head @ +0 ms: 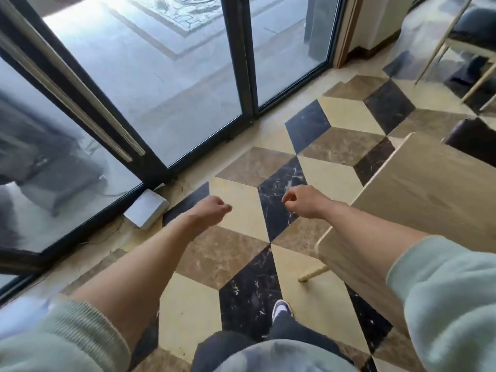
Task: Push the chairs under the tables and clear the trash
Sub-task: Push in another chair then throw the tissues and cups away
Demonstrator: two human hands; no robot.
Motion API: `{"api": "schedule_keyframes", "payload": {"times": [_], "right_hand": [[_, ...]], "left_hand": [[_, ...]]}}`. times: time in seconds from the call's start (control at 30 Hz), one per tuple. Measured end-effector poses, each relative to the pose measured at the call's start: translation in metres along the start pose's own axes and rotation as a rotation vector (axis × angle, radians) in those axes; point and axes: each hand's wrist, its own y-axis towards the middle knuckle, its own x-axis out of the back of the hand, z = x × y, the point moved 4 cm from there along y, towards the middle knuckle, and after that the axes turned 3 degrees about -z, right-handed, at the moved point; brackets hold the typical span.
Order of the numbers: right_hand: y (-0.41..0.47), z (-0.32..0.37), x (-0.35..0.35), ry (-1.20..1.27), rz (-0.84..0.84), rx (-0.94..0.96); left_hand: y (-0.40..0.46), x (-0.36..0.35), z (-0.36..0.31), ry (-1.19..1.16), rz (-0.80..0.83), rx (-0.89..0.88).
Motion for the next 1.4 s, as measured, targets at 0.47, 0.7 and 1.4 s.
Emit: {"api": "schedule_keyframes", "payload": {"times": [0.47, 0.7, 1.4], "right_hand": [[0.274, -0.031, 0.217, 0.151, -0.273, -0.331], [0.289, -0.149, 0.356, 0.248, -0.553, -0.562], [0.274, -0.595, 0.657, 0.615, -0.966, -1.176]], "left_hand": [[0.358, 0.180, -0.209, 0.132, 0.181, -0.285], [0.492, 0.170, -0.431, 0.302, 0.195, -0.590], [0.706, -0.143, -1.127, 0.562, 0.549, -1.098]]}}
